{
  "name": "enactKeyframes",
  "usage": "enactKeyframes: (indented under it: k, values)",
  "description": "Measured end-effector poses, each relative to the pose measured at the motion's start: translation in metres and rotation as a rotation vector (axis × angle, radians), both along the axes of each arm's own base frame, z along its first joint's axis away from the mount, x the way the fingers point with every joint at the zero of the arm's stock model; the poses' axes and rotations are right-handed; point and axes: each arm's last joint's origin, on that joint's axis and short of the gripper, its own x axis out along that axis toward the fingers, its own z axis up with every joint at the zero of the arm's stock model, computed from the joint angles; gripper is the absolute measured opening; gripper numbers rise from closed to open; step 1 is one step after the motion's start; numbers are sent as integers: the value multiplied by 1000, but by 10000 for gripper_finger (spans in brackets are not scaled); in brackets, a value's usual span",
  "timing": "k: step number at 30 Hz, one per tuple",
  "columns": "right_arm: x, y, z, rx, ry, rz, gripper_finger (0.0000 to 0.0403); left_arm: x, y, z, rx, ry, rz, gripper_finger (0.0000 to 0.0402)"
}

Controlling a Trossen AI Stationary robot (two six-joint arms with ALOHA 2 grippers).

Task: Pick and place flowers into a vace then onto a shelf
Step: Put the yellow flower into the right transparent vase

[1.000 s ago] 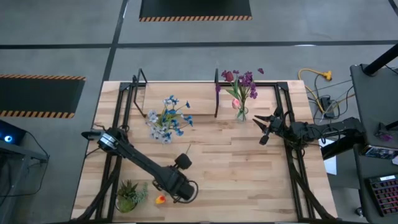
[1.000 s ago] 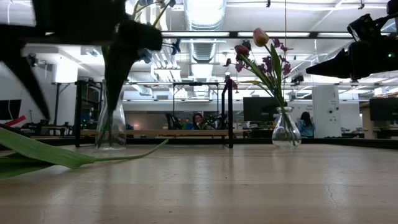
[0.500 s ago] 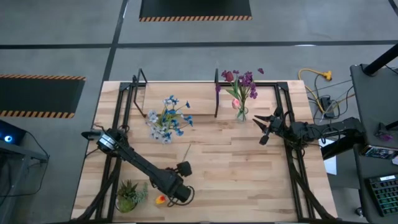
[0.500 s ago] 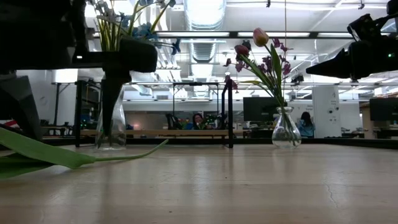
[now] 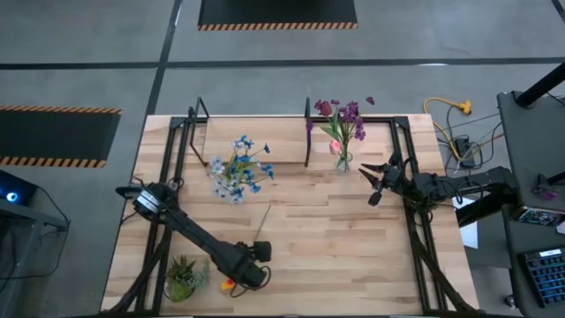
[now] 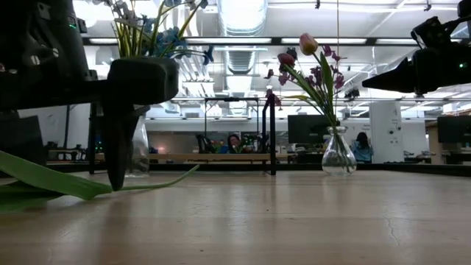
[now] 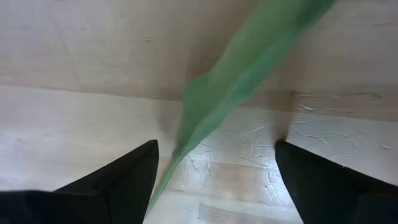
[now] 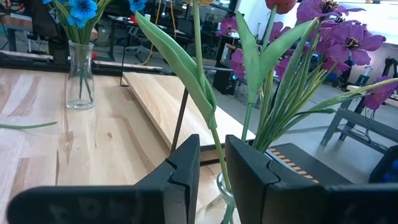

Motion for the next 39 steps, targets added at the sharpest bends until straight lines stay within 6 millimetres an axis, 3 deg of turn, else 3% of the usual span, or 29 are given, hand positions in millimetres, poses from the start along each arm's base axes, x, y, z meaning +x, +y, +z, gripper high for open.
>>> enactKeyframes:
  k: [7,13,19,29,39]
  values:
    - [0,0,0,0,0,0,68,-5,1,-8,-25,63,-73,245]
    - [0,0,0,0,0,0,68,-6,1,-8,-26,80,-87,132]
    - [0,0,0,0,0,0,68,-3,-1,-6,-43,43,15,15]
    - [0,0,0,4,-2,0,68,12,-10,9,-136,-107,288,3]
    - [0,0,0,5,-3,0,68,53,-22,56,-371,-544,772,1]
